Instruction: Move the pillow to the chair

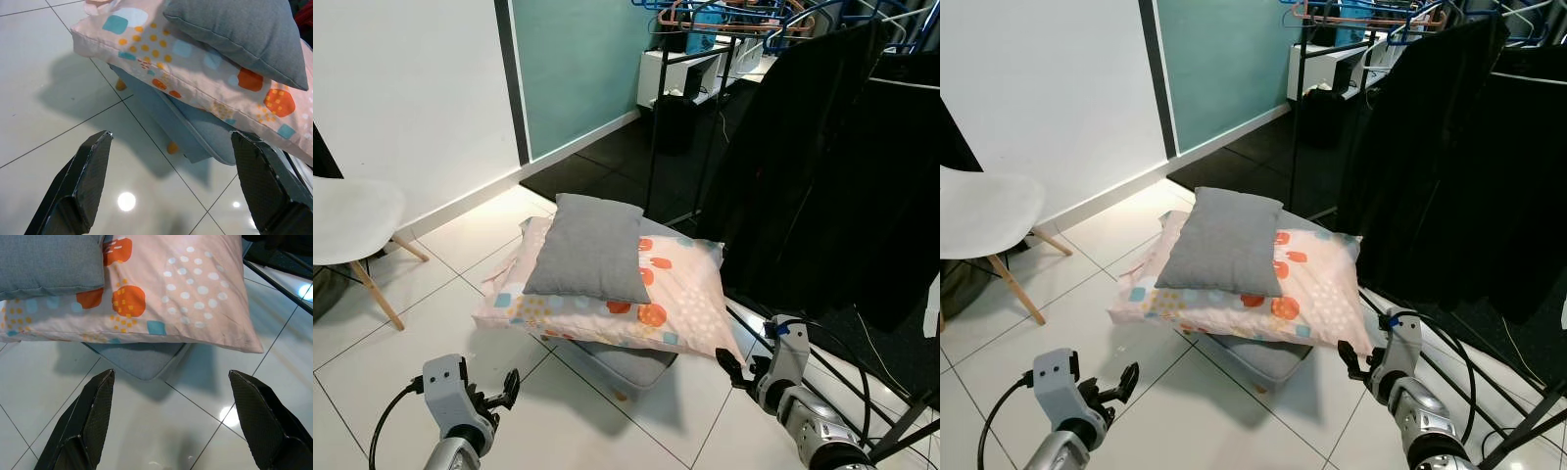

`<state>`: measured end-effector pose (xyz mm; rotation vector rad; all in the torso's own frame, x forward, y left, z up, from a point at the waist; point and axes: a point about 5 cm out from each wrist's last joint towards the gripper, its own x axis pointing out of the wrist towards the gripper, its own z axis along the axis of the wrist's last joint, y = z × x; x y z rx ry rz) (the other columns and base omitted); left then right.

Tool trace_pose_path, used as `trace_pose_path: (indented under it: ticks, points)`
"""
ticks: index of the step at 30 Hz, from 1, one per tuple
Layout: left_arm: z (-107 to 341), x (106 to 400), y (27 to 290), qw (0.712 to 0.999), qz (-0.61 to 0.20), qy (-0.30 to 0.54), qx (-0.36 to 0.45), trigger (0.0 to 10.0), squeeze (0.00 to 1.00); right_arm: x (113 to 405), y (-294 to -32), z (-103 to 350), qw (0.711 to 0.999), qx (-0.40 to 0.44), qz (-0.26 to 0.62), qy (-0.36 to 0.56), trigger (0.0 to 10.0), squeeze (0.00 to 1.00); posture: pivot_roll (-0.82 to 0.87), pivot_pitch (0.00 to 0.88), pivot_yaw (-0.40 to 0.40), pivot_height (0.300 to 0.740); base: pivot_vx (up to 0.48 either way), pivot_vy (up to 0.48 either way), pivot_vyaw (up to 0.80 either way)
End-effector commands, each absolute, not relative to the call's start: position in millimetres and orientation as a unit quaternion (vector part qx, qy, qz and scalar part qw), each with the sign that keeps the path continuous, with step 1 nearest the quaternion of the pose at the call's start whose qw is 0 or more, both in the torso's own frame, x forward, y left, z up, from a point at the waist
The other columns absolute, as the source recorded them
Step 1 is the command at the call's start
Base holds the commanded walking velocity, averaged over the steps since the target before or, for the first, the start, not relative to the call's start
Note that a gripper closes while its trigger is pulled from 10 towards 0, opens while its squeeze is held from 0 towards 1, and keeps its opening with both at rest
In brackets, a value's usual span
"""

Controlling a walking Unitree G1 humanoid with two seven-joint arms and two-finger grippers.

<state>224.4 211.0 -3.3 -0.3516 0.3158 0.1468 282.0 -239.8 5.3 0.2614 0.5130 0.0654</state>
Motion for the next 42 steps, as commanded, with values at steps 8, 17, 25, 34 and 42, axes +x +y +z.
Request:
trace_pose_path:
  ticks: [8,17,25,34,42]
  points:
    - [-5.3,223.0,213.6,0.97,0.076,0.161,-0.168,10.0,0.0,283.7,-234.8,5.2,0.957,0.126,0.049,0.258,10.0,0.0,-0.12,0.042,-0.068,0.74,0.0,0.0,0.0]
    - [-7.0,222.1,213.9,0.971,0.071,0.162,-0.163,10.0,0.0,282.9,-232.8,4.5,0.957,0.124,0.058,0.258,10.0,0.0,-0.12,0.039,-0.068,0.74,0.23,0.0,0.0]
    - [-8.1,221.1,213.3,0.971,0.068,0.163,-0.162,10.0,0.0,282.1,-232.3,4.1,0.956,0.124,0.062,0.257,10.0,0.0,-0.12,0.039,-0.067,0.74,0.274,0.0,0.0]
    - [-7.6,220.7,212.7,0.971,0.067,0.16,-0.162,10.0,0.0,282.0,-232.6,4.6,0.957,0.124,0.066,0.256,10.0,0.0,-0.12,0.046,-0.068,0.74,0.28,0.0,0.0]
    - [-6.1,220.4,213.8,0.972,0.072,0.152,-0.163,10.0,0.0,282.2,-233.1,4.8,0.956,0.126,0.064,0.258,10.0,0.0,-0.12,0.049,-0.066,0.74,0.176,0.0,0.0]
